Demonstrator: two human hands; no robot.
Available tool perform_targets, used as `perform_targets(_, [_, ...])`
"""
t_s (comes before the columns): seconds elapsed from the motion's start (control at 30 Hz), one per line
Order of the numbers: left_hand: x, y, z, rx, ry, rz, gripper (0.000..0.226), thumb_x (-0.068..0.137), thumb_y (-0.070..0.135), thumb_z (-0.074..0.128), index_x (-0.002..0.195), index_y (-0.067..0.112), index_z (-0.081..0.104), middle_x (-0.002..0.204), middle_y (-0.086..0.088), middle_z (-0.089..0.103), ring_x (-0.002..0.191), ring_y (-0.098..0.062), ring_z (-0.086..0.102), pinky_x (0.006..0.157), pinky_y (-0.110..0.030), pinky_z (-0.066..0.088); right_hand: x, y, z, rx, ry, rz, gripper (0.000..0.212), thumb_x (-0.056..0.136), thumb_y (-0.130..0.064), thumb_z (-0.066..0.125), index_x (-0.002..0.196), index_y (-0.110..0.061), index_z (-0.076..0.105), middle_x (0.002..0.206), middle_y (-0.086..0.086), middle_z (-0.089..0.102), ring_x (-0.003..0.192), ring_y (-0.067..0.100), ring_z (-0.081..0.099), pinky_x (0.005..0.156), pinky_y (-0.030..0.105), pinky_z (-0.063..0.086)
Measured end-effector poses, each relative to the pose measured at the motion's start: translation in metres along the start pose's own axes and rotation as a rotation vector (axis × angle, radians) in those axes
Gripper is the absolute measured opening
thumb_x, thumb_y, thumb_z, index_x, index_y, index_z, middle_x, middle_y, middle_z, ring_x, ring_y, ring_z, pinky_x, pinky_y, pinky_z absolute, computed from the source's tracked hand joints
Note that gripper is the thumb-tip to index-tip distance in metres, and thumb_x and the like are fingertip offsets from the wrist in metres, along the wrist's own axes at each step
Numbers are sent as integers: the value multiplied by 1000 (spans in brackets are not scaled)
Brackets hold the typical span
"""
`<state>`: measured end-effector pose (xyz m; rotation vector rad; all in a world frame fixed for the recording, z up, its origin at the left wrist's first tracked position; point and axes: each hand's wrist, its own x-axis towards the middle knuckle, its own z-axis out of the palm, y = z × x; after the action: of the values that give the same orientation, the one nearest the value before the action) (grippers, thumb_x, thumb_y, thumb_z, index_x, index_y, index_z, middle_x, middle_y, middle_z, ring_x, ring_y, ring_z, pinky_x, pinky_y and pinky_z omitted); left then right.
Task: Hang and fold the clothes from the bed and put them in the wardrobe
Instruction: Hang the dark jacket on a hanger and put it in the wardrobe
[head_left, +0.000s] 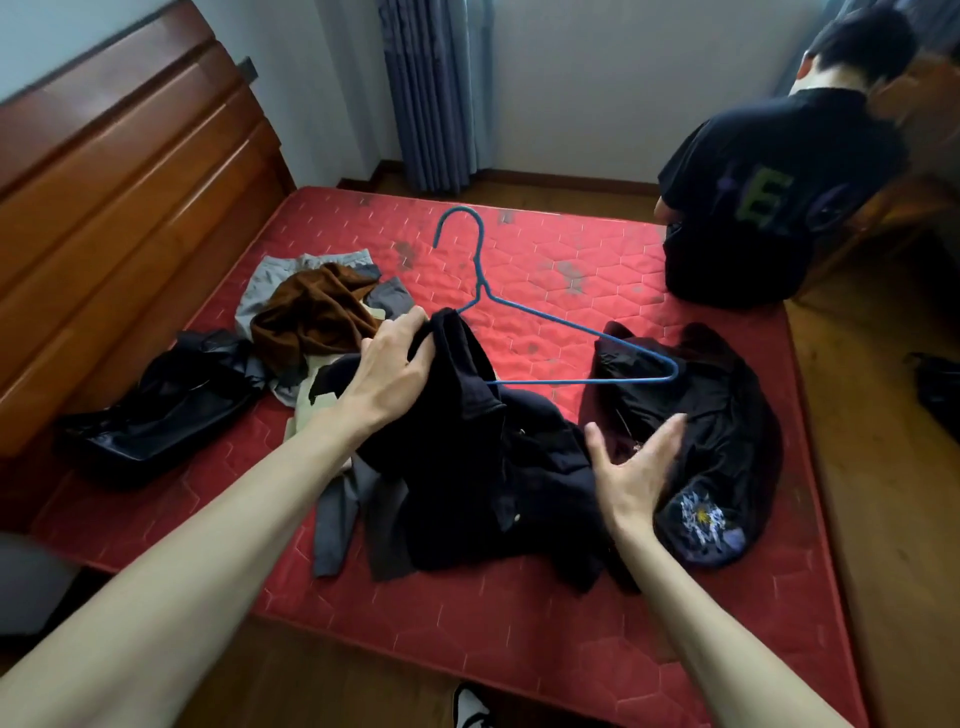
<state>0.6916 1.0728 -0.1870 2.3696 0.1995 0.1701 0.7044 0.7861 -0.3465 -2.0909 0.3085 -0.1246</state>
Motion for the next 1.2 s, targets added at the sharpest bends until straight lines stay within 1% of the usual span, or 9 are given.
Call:
perform_targets(0.1, [0, 1, -1, -52, -12, 0, 18, 104, 38, 46, 96, 25, 53, 91, 2, 64, 102, -23, 58, 104, -63, 39, -10, -6, 22, 5, -357, -85, 81, 90, -47, 75, 155, -12, 42, 156, 7, 47, 145, 17, 42, 120, 28, 30])
perform_targets(0.17, [0, 3, 1, -89, -18, 9, 20, 104, 41, 46, 94, 25, 53, 86, 4, 64, 95, -21, 59, 103, -64, 40, -14, -24, 38, 15, -458, -189, 58, 93, -42, 73, 144, -18, 58, 141, -2, 62, 131, 11, 57, 115, 34, 43])
perform_targets(0.37, [-9, 7, 4, -278, -27, 50, 23, 106, 29, 51, 86, 18, 48, 71, 9, 51, 70, -9, 46, 72, -37, 41, -15, -87, 55, -66, -641, -364, 50, 82, -50, 57, 128, -32, 65, 116, -13, 74, 110, 9, 68, 94, 38, 54])
perform_targets(0.6, [-13, 5, -10, -295, -2, 86, 30, 106, 33, 51, 96, 5, 55, 83, -21, 57, 73, -29, 49, 75, -51, 46, 19, -66, 53, -331, -632, -260, 27, 94, -16, 59, 120, -18, 67, 113, 15, 73, 109, 40, 66, 83, 42, 49])
perform_targets(0.7, [-16, -9, -14, -231, -5, 93, 35, 106, 39, 50, 104, 6, 58, 93, -23, 62, 85, -38, 59, 83, -60, 48, 47, -62, 29, -172, -548, -250, 21, 99, -6, 60, 81, -15, 62, 74, 2, 63, 74, 24, 59, 69, 33, 34])
perform_targets(0.83, [-23, -25, -19, -102, -25, 72, 30, 104, 39, 37, 109, 19, 59, 90, -12, 67, 85, -31, 61, 88, -55, 50, 87, -77, -11, -100, -452, -332, 32, 103, -16, 61, 72, -14, 52, 65, -10, 46, 63, 5, 40, 62, 26, 35])
perform_targets(0.97, [-27, -31, -23, 189, -27, 85, 65, 100, 58, 22, 132, 13, 57, 115, -22, 72, 112, -40, 65, 96, -49, 49, 104, -105, -39, -81, -440, -427, 30, 104, -24, 61, 76, -14, 55, 66, -6, 48, 63, 6, 39, 62, 26, 35])
perform_targets(1.1, [-25, -32, -25, 439, 96, 197, 93, 94, 80, 9, 123, 11, 64, 101, -17, 76, 97, -39, 72, 78, -47, 55, 101, -135, -60, -160, -384, -539, 32, 103, -37, 60, 72, -36, 53, 65, -14, 54, 61, 6, 46, 63, 34, 38])
perform_targets(1.2, [-20, -36, -29, 535, 178, 222, 87, 98, 77, 15, 107, 10, 70, 87, -13, 77, 82, -36, 74, 65, -47, 58, 94, -152, -73, -326, -300, -657, 28, 105, -42, 57, 80, -30, 50, 69, -12, 58, 67, 22, 55, 64, 36, 35])
